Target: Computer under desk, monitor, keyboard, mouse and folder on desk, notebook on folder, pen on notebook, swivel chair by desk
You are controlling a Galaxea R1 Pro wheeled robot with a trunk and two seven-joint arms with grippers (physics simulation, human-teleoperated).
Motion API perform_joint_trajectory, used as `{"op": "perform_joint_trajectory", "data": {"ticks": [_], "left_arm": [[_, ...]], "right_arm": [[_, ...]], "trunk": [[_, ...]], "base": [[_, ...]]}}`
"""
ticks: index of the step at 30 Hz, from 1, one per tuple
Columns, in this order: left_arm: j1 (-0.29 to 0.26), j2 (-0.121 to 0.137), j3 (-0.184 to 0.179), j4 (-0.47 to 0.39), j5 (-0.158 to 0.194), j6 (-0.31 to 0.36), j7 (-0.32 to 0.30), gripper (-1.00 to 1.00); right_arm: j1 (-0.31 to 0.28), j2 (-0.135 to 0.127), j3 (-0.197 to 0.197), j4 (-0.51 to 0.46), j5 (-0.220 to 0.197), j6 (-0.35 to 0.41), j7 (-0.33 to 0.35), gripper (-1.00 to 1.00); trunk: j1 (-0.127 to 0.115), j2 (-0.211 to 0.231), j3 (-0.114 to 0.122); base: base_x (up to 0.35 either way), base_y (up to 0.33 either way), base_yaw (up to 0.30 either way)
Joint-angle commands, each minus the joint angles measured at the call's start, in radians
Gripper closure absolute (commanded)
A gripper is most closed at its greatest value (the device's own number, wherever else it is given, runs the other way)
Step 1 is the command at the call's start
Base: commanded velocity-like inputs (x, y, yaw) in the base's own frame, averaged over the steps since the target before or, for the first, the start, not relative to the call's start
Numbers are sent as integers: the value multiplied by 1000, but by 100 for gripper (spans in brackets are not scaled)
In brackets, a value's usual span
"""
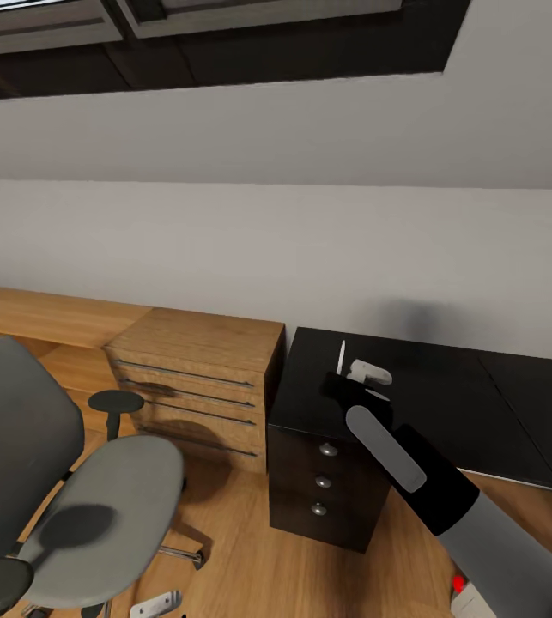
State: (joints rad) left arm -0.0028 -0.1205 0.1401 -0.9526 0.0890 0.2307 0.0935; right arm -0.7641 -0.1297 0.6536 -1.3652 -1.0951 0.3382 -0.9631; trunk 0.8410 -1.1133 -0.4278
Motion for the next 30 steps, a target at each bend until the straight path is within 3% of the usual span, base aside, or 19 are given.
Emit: {"op": "perform_joint_trajectory", "data": {"ticks": [1, 9, 16, 30], "left_arm": [[0, -1, 1, -2, 9, 5, 3, -100], [0, -1, 10, 0, 9, 5, 3, -100], [0, 0, 13, 24, 10, 5, 2, -100], [0, 1, 12, 44, 9, -63, 2, -100]], "right_arm": [[-1, -1, 2, -1, -3, 7, -7, 100], [-1, -1, 2, -1, -3, 5, -6, 100], [-1, -3, -4, 5, -1, 4, -4, 100], [-1, -5, -70, 58, 0, 5, 3, 100]], "trunk": [[0, -1, -1], [0, -1, -1], [0, -1, 3], [0, -1, 9]], "base": [[0, 0, 0], [0, 0, -24], [0, 0, -195], [0, 0, -275]]}}
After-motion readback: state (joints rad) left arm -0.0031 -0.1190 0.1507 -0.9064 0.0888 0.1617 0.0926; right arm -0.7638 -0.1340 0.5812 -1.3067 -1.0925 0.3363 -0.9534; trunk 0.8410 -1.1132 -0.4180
